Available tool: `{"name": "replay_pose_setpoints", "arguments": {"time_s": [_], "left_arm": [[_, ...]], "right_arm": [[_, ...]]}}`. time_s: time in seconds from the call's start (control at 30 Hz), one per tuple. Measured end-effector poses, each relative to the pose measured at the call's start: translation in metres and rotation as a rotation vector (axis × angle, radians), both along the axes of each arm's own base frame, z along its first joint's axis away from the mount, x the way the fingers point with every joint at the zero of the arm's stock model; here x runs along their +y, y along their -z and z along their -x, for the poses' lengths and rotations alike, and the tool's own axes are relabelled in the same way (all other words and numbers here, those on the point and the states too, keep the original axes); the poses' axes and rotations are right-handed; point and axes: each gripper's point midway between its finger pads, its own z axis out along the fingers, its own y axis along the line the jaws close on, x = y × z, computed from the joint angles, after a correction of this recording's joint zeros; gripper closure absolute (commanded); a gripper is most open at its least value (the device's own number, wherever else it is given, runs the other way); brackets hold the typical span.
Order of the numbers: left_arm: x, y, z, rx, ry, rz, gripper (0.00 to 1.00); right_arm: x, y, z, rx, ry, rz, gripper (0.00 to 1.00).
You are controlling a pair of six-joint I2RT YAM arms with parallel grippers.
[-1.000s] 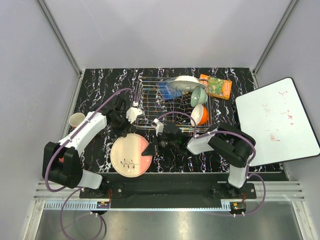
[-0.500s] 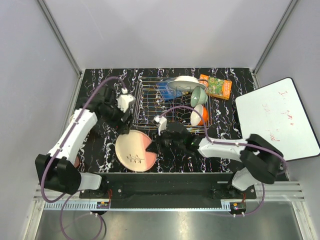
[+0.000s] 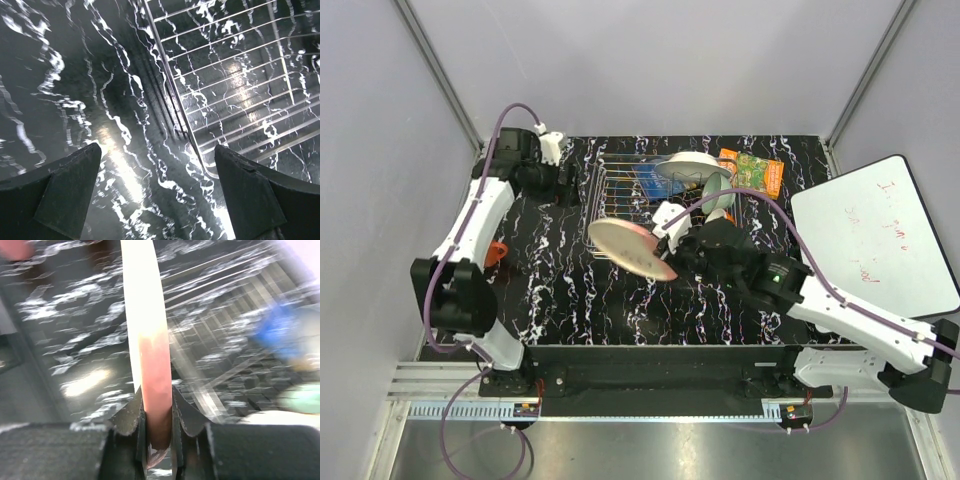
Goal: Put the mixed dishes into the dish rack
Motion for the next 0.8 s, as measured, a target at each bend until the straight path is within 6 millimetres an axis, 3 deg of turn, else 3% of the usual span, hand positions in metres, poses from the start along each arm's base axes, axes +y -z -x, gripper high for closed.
{"name": "replay_pose_setpoints", "arguments": {"time_s": [0.1, 0.23, 0.43, 0.57, 0.8], "left_arm": [[-0.008, 0.024, -0.008, 0.063, -0.01, 0.006, 0.01], [-0.035, 0.047, -0.01, 0.113, 0.03, -0.008, 0.01], [-0.067, 0.049, -0.006, 0.108, 0.103, -0.012, 0.01], [-0.066, 0.048, -0.008, 0.102, 0.101, -0.011, 0.01], [-0.062, 0.057, -0.006, 0.113, 0.099, -0.024, 0.01]], "right_arm": [[-0.02, -0.026, -0.02, -0.18, 0.056, 0.072, 1.0], [-0.045, -0.032, -0.045, -0.391, 0.11, 0.256, 1.0], [-0.063, -0.013, -0.081, -0.597, 0.133, 0.61, 1.0], [-0.069, 0.006, -0.099, -0.649, 0.1, 0.786, 1.0], [-0.077, 0.014, -0.109, -0.662, 0.09, 0.878, 1.0]]}}
